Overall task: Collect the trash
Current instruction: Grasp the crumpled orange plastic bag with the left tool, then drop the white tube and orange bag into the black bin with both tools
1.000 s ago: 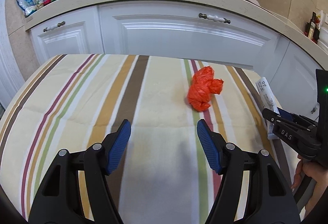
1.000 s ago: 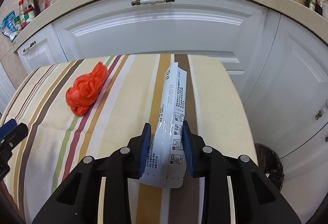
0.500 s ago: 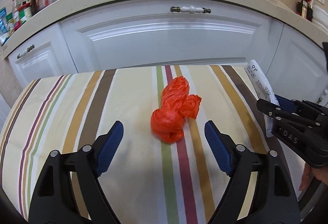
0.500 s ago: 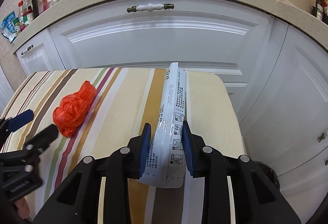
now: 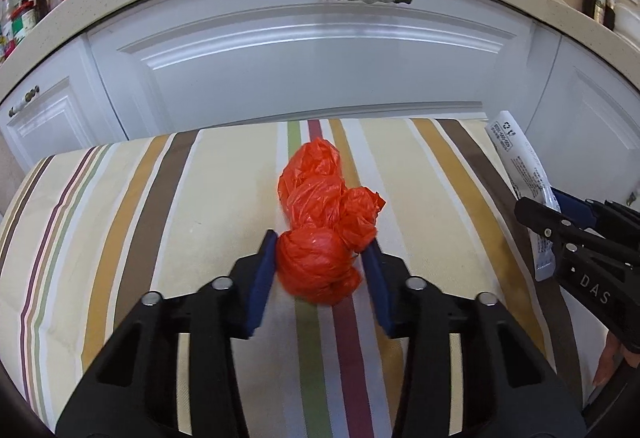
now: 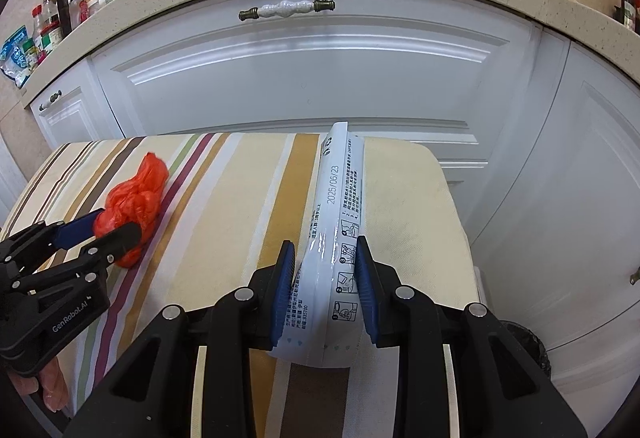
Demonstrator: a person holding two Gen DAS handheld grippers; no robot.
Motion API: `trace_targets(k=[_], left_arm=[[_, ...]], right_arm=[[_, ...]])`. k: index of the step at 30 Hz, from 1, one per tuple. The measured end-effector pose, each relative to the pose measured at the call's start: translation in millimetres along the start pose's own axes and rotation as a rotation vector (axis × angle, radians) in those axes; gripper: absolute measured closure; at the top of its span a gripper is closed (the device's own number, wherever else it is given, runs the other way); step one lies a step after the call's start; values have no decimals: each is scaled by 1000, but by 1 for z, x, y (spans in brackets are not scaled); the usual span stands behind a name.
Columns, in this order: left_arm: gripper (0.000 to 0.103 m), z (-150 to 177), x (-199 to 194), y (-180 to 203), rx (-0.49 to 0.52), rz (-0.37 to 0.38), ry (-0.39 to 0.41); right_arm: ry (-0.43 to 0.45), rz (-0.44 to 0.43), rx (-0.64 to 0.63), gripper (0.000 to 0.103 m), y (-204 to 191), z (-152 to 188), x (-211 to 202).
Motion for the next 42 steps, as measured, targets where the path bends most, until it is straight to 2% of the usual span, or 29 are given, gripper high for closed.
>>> trace_targets(k=[7, 23, 34, 42], left_arm=[[71, -1, -5, 6, 24, -4, 11], [72, 16, -41, 5, 26, -23, 7], [72, 38, -88, 20, 20, -2, 5], [72, 45, -121, 53, 46, 45, 20]], right_arm=[[-2, -1, 7, 72, 1, 0, -1], [10, 3, 26, 72, 2, 13, -27], [14, 23, 44, 72, 13, 47, -67], [15, 50, 80, 72, 36, 74, -99]])
Point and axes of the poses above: each gripper's, at about its wrist camera, not at the fingertips, and x roughly the way its jaws point, y to its right, z to its underside, the point moved 8 cm from there along x, roughly the way its jaws point, and after that the axes turned 9 degrees about x, right-handed, at the moved point
